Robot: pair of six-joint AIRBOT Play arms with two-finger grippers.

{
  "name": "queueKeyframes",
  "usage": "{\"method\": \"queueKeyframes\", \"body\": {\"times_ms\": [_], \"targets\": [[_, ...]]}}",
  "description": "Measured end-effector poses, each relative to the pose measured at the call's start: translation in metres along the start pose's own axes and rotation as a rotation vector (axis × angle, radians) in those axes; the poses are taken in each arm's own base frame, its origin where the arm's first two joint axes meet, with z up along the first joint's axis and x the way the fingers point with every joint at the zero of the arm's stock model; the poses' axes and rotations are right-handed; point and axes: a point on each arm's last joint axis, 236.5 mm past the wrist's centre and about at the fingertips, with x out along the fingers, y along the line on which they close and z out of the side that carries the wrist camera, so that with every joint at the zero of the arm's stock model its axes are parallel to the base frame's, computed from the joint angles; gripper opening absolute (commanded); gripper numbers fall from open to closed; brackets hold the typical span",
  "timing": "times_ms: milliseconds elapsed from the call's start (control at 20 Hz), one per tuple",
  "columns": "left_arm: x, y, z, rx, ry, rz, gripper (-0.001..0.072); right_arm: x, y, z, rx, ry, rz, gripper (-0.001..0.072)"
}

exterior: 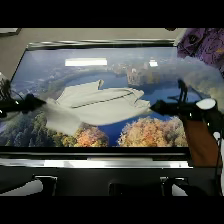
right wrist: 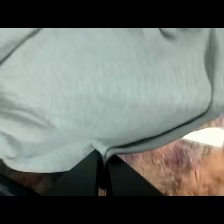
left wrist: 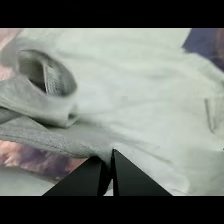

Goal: Fold the clothes and pants, and hang the long-sleeved shirts on hangers.

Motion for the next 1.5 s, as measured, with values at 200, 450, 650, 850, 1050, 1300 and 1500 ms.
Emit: {"method": "queueKeyframes", "body": {"times_ms": [200, 450, 650, 850, 1050, 1300, 1500], "targets": [[-0.093, -0.112, 0.108, 0.267, -0.279, 0.014, 0.0014, -0.072, 0.093, 0.118, -0.245, -0.303, -0.052, 0.0028], [-0.244, -0.237, 0.127, 0.52, -0.613, 0.09, 0.0014, -0.235, 0.221, 0.178, -0.5, -0.674, -0.071, 0.0028], [-0.338, -0.278, 0.065, 0.586, -0.815, 0.21, 0.0014, -0.343, 0.279, 0.136, -0.597, -0.85, -0.096, 0.0029], [-0.402, -0.291, 0.003, 0.584, -0.976, 0.298, 0.0014, -0.407, 0.298, 0.084, -0.601, -0.945, -0.119, 0.0029], [-0.42, -0.295, -0.02, 0.571, -1.029, 0.309, 0.0014, -0.425, 0.293, 0.07, -0.529, -0.976, -0.134, 0.0029], [-0.358, -0.274, 0.024, 0.54, -0.838, 0.253, 0.0015, -0.361, 0.231, 0.118, -0.343, -0.804, -0.248, 0.003], [-0.235, -0.213, 0.082, 0.456, -0.494, 0.227, 0.0016, -0.242, 0.145, 0.163, -0.206, -0.512, -0.367, 0.003]]}}
